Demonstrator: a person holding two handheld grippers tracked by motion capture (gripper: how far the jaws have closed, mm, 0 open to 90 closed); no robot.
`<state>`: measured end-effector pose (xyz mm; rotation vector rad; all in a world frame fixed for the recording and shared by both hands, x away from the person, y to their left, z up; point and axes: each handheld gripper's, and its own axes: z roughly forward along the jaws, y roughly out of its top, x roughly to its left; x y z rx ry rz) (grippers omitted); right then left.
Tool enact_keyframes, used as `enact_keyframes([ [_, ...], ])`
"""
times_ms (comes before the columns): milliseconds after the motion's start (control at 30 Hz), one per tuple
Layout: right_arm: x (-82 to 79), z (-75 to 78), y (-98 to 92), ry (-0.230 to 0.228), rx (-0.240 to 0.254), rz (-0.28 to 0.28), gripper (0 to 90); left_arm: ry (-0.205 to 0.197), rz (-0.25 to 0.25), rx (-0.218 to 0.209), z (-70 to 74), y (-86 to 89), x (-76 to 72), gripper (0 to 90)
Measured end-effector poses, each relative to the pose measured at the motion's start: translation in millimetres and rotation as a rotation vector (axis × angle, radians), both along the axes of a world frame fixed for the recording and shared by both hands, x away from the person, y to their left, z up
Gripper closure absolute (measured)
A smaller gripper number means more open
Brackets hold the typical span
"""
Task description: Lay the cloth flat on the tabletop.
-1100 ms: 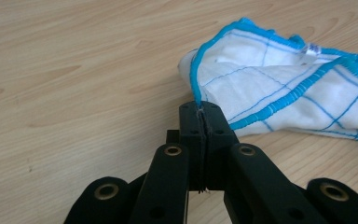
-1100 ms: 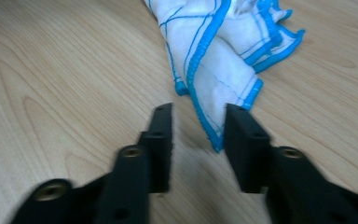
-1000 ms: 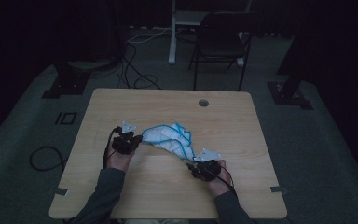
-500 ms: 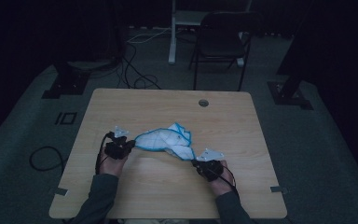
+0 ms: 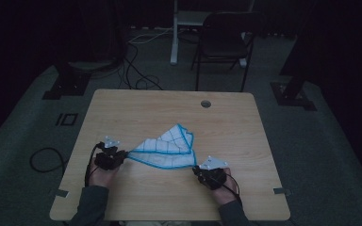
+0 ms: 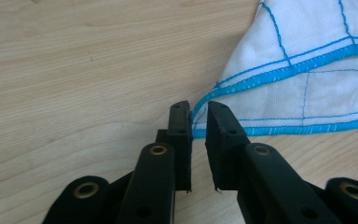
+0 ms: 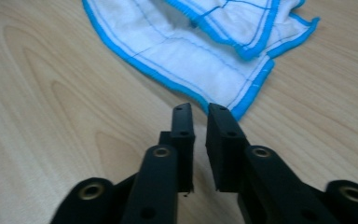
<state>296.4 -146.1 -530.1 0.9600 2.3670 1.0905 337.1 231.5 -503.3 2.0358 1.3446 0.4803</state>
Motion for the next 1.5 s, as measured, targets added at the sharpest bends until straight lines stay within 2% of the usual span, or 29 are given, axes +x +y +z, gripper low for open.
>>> enact_keyframes([
  [100, 1.7, 0.1, -1.1, 0.0, 0.003, -0.01, 78.7, -0.012, -0.003, 0.006, 3.0, 0.5, -3.1, 77.9],
  [167, 5.3, -1.1, -2.1, 0.0, -0.001, -0.032, 76.3, -0.04, -0.044, -0.007, 7.9, -4.7, -5.2, 77.2],
  [233, 8.5, -1.7, -1.3, -0.003, -0.003, -0.05, 75.4, -0.05, -0.082, -0.009, 10.7, -13.3, -4.4, 76.9],
  [400, 15.3, -3.7, 3.3, -0.008, -0.012, -0.069, 76.6, -0.083, -0.199, -0.01, 16.9, -46.7, 0.2, 75.7],
  [500, 21.0, -3.9, 7.3, -0.011, -0.021, -0.093, 79.7, -0.125, -0.278, -0.019, 21.1, -69.4, 0.8, 75.7],
  [600, 26.9, -4.9, 12.3, -0.002, -0.02, -0.092, 81.1, -0.133, -0.35, -0.009, 24.2, -93.4, 2.8, 75.7],
  [733, 31.1, -11.5, 15.7, 0.036, -0.027, -0.093, 81.9, -0.15, -0.413, 0.007, 21.1, -118.9, 11.0, 73.3],
  [800, 31.4, -12.4, 13.5, 0.052, -0.002, -0.102, 82.6, -0.155, -0.423, 0.013, 16.0, -130.3, 15.1, 70.2],
  [900, 30.1, -12.4, 12.6, 0.063, 0.0, -0.102, 83.7, -0.157, -0.467, 0.037, 8.8, -146.6, 19.8, 66.8],
  [1033, 26.9, -14.7, 8.5, 0.066, 0.029, -0.101, 83.5, -0.166, -0.473, 0.077, 1.0, -164.9, 23.8, 60.0],
  [1133, 25.0, -15.9, 5.6, 0.07, 0.05, -0.102, 83.5, -0.162, -0.485, 0.085, -1.7, -171.4, 25.1, 57.5],
  [1167, 24.3, -15.9, 4.9, 0.072, 0.051, -0.101, 83.5, -0.159, -0.497, 0.107, -5.3, -177.9, 27.0, 57.5],
  [1233, 23.7, -15.6, 5.3, 0.067, 0.041, -0.096, 83.5, -0.168, -0.506, 0.124, -8.6, -182.4, 28.3, 54.4],
  [1300, 23.6, -15.7, 5.2, 0.069, 0.044, -0.097, 83.5, -0.193, -0.508, 0.175, -12.9, -186.6, 28.6, 51.9],
  [1500, 23.0, -15.9, 4.6, 0.07, 0.047, -0.095, 83.4, -0.194, -0.501, 0.213, -20.8, -190.9, 30.6, 51.0],
])
